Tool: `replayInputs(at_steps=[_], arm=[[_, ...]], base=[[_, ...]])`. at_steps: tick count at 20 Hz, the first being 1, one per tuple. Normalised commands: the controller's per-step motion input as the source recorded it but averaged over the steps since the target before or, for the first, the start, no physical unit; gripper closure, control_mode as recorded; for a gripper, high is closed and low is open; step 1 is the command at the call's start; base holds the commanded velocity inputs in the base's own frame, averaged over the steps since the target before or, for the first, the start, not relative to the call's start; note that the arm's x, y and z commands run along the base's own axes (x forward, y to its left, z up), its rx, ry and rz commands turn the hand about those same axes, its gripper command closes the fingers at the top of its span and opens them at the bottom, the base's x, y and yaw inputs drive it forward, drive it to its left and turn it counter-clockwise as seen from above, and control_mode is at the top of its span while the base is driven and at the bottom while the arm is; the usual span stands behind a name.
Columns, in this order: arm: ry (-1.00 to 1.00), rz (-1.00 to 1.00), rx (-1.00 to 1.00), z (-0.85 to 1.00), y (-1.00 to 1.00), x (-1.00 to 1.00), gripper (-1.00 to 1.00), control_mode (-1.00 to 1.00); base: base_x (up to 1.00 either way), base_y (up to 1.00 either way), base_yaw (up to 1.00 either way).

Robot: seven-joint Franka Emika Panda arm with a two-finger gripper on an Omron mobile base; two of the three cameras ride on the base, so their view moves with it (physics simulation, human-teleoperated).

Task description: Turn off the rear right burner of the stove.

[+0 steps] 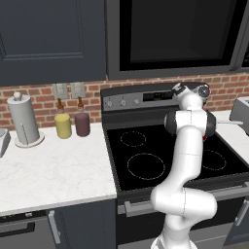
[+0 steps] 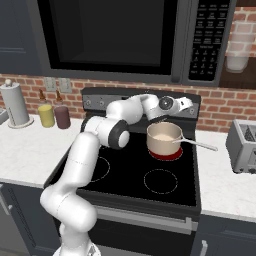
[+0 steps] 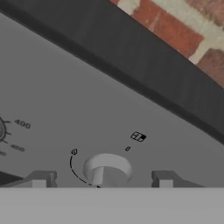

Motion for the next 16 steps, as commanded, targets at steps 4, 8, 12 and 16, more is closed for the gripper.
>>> replayInputs(at_steps=[4,8,12,16], arm=[[0.0,0.0,0.0,0.0,0.0,0.01,-1.0,-1.0],[0.0,0.0,0.0,0.0,0.0,0.0,-1.0,-1.0],[0.0,0.0,0.0,0.0,0.0,0.0,-1.0,-1.0],[0.0,0.0,0.0,0.0,0.0,0.0,-1.0,-1.0]], base=[[0.0,0.0,0.0],[0.0,0.0,0.0],[0.0,0.0,0.0],[0.0,0.0,0.0]])
